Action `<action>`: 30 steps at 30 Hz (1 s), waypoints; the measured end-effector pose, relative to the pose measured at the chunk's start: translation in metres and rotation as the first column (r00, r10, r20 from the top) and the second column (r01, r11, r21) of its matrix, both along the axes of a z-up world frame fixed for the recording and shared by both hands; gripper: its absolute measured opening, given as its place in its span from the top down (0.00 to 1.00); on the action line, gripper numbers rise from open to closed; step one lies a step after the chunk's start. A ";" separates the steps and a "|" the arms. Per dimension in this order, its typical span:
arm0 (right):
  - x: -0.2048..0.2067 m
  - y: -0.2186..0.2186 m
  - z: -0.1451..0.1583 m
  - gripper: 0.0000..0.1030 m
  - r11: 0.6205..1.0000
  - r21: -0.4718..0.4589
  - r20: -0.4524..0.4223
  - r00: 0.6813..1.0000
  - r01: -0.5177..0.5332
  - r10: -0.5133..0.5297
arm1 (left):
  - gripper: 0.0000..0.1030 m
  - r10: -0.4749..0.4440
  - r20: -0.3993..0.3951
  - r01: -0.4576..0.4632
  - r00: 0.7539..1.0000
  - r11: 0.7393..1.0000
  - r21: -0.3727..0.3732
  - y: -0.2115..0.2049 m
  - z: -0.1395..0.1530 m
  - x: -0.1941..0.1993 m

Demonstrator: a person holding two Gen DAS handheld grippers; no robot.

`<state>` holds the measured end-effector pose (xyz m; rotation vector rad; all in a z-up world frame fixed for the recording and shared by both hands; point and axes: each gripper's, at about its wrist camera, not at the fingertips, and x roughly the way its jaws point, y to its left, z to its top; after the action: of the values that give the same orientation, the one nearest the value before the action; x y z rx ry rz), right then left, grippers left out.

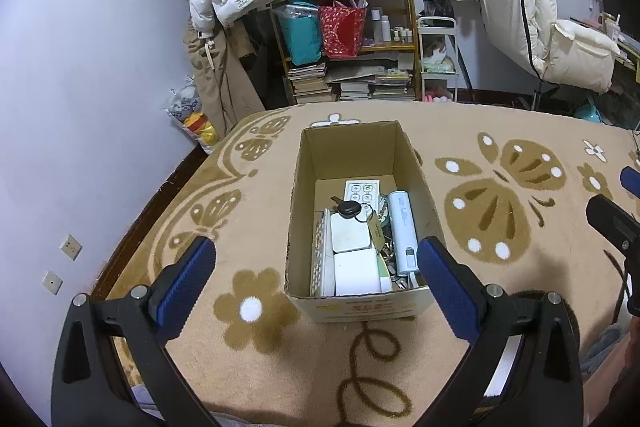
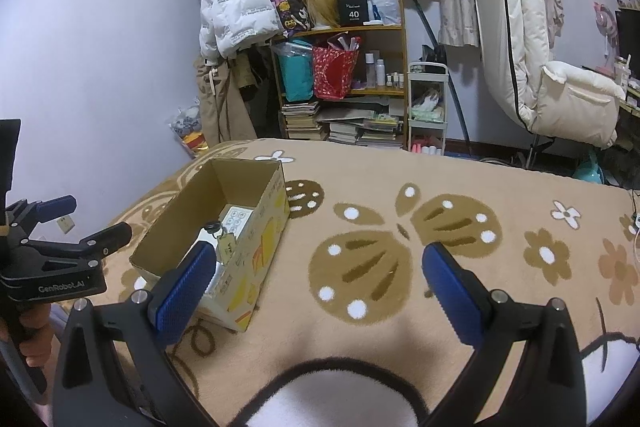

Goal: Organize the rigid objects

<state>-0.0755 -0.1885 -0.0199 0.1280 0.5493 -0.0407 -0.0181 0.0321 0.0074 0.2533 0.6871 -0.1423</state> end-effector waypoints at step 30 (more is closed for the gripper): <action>-0.001 -0.020 0.001 0.00 1.000 -0.003 -0.019 1.000 0.001 -0.001 | 0.03 0.015 -0.018 -0.015 1.000 1.000 -0.002 0.002 -0.001 0.001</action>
<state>-0.0760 -0.2081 -0.0186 0.1254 0.5680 -0.0436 -0.0167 0.0343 0.0060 0.2448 0.7067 -0.1312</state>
